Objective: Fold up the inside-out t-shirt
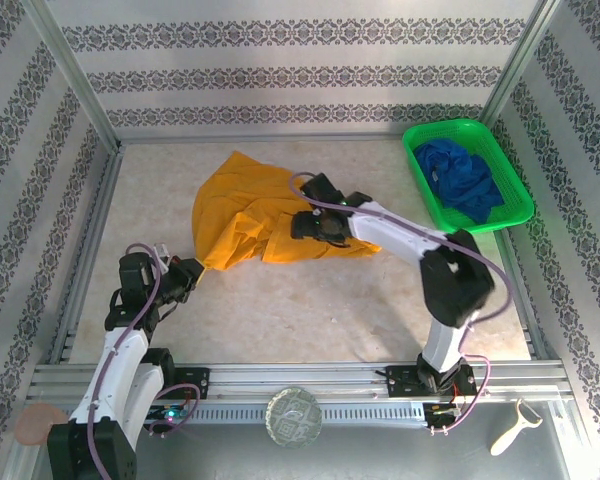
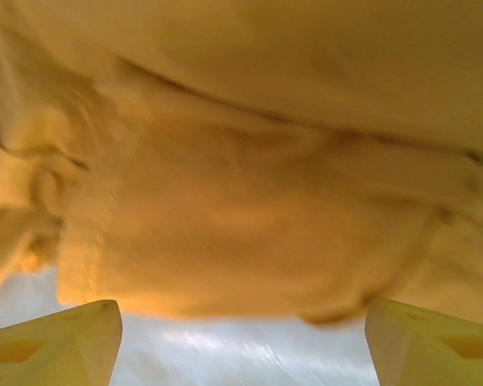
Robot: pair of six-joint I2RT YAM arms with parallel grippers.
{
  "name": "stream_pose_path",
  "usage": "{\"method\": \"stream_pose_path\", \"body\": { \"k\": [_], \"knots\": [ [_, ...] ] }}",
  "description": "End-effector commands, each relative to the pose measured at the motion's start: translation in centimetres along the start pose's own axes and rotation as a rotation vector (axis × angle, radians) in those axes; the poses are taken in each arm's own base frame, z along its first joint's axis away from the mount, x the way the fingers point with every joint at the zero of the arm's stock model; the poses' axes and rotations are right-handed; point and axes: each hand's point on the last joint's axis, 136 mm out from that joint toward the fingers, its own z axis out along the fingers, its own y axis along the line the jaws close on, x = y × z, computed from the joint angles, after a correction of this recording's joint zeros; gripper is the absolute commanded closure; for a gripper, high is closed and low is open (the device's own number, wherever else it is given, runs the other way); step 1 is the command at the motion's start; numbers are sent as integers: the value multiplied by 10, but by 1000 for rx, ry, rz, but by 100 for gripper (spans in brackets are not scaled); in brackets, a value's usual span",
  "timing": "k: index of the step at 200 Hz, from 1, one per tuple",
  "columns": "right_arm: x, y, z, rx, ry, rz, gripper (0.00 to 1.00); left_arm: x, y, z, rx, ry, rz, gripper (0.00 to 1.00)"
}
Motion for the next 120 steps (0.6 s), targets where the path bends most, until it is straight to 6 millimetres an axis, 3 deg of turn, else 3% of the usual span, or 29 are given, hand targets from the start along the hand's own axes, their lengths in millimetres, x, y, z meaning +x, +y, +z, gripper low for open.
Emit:
{"method": "stream_pose_path", "body": {
  "k": [1, 36, 76, 96, 110, 120],
  "knots": [
    [-22, 17, 14, 45, -25, -6, 20, -1, -5, 0, 10, -4, 40, 100],
    [-33, 30, 46, 69, 6, 56, 19, -1, -5, 1, 21, -5, 32, 100],
    [-30, 21, 66, 117, 19, 101, 26, -2, -6, 2, 35, -6, 24, 100],
    [-37, 17, 73, 119, 4, 113, 42, -2, -6, 3, 36, -2, 20, 100],
    [-44, 17, 73, 112, -3, 107, 60, -3, -6, 4, 38, -4, 18, 100],
    [-50, 17, 70, 102, -9, 100, 79, -2, -6, 4, 39, -3, 19, 100]
  ]
}}
